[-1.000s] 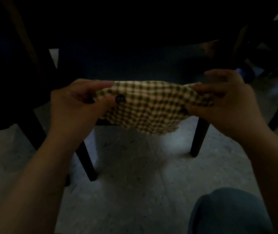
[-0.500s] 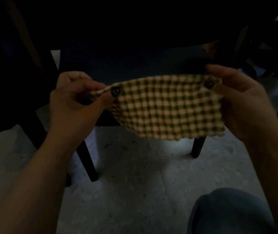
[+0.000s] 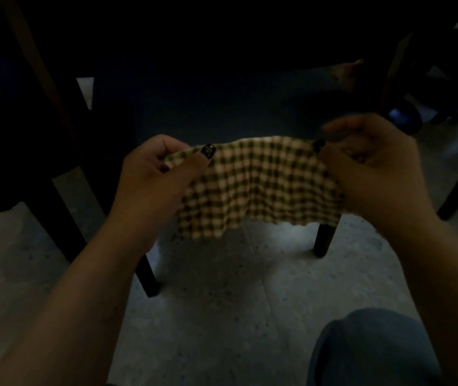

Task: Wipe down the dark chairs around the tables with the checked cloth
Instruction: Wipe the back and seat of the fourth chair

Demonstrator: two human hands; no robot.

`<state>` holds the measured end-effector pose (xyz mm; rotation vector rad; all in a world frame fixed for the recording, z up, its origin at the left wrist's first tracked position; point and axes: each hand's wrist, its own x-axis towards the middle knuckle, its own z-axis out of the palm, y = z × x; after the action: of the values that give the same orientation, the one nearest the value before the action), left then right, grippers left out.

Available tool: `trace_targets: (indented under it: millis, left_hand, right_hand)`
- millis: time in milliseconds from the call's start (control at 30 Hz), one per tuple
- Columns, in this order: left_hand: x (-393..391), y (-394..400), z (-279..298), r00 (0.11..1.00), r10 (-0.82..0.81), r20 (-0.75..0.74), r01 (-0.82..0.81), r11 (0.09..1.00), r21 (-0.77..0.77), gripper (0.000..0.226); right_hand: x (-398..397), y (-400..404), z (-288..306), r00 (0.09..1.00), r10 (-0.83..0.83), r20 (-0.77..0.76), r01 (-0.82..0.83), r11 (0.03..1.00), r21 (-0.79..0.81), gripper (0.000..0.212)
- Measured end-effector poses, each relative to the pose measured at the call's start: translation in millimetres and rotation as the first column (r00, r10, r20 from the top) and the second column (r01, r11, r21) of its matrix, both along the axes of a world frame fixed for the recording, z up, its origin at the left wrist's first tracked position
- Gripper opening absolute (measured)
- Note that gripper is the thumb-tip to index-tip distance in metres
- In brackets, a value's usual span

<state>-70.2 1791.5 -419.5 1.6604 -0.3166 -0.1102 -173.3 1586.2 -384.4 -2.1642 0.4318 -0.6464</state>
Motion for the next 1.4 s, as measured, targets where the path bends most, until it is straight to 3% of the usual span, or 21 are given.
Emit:
trace_targets:
  millis: [100,200,267,300,367,433,533,600,633,667,733,800,867,933,1000,1033,1167,1300,1400]
  left_hand:
    - [-10,-15,-2,0.990,-0.089,-0.107,0.093,0.995,0.032,0.011]
    - [-19,-27,-1,0.950,-0.198,-0.243,0.173,0.977,-0.123,0.022]
    - [-21,-28,-1,0.929,-0.242,-0.280,0.187,0.960,-0.208,0.039]
    - [-21,-27,-1,0.930,-0.251,-0.268,0.197,0.957,-0.214,0.044]
    - [-19,-25,-3,0.953,-0.243,-0.181,0.221,0.966,-0.135,0.030]
    - [-18,-26,-5,0.967,-0.222,-0.127,0.218,0.975,-0.050,0.015]
    - [-19,-31,-9,0.971,-0.218,-0.102,0.220,0.975,0.009,0.013]
    - [-19,-35,-8,0.969,-0.213,-0.128,0.212,0.977,-0.025,0.010]
    - [-18,-36,-8,0.966,-0.198,-0.168,0.190,0.980,-0.062,0.010]
    - [-15,-37,-8,0.963,-0.172,-0.208,0.159,0.984,-0.081,0.010]
    - [-10,-36,-9,0.959,-0.100,-0.266,0.090,0.995,-0.049,0.008]
    - [-5,-31,-13,0.938,-0.037,-0.345,0.034,0.999,-0.016,0.015]
    - [-2,-26,-16,0.897,0.001,-0.442,-0.009,1.000,-0.015,0.030]
    - [1,-19,-19,0.848,0.025,-0.530,-0.043,0.999,-0.022,0.042]
    - [4,-9,-22,0.799,0.038,-0.600,-0.049,0.999,-0.003,0.049]
    - [6,-4,-24,0.777,0.042,-0.628,-0.044,0.999,0.013,0.051]
    - [12,12,-27,0.685,0.002,-0.729,-0.015,1.000,-0.012,0.061]
    - [15,22,-25,0.552,-0.033,-0.833,-0.038,0.997,-0.065,0.074]
    - [21,31,-25,0.533,-0.102,-0.840,-0.153,0.965,-0.214,0.081]
  right_hand:
    - [3,27,0,0.987,0.147,0.066,-0.159,0.954,0.253,0.019]
    - [6,45,-12,0.925,0.379,0.016,-0.369,0.890,0.266,0.021]
    - [8,43,-20,0.915,0.404,0.001,-0.391,0.884,0.255,0.029]
    - [9,39,-22,0.926,0.377,0.030,-0.373,0.896,0.240,0.033]
    - [12,27,-29,0.963,0.268,0.041,-0.271,0.947,0.171,0.046]
    - [15,17,-31,0.971,0.228,-0.067,-0.211,0.958,0.195,0.061]
    - [12,4,-30,0.923,0.314,-0.223,-0.201,0.887,0.415,0.040]
    - [9,-10,-24,0.951,0.201,-0.235,-0.089,0.906,0.415,0.027]
    - [8,-21,-20,0.982,0.076,-0.171,0.000,0.915,0.403,0.024]
    - [7,-34,-15,0.995,-0.082,-0.056,0.097,0.923,0.372,0.021]
    - [9,-63,-10,0.898,-0.376,0.231,0.345,0.925,0.161,0.016]
    - [20,-92,-16,0.793,-0.440,0.420,0.533,0.836,-0.130,0.011]
    - [35,-118,-34,0.873,-0.315,0.373,0.430,0.857,-0.283,0.018]
    - [47,-127,-49,0.982,-0.119,0.150,0.165,0.921,-0.354,0.030]
    - [53,-130,-59,1.000,0.003,-0.013,-0.009,0.885,-0.466,0.039]
    - [55,-132,-63,0.999,0.032,-0.020,-0.038,0.856,-0.516,0.043]
    - [64,-106,-73,0.998,-0.032,0.057,0.059,0.812,-0.580,0.047]
    - [80,-18,-90,0.989,-0.140,0.045,0.132,0.717,-0.684,0.051]
    - [95,57,-101,0.996,-0.039,0.078,0.081,0.750,-0.657,0.055]
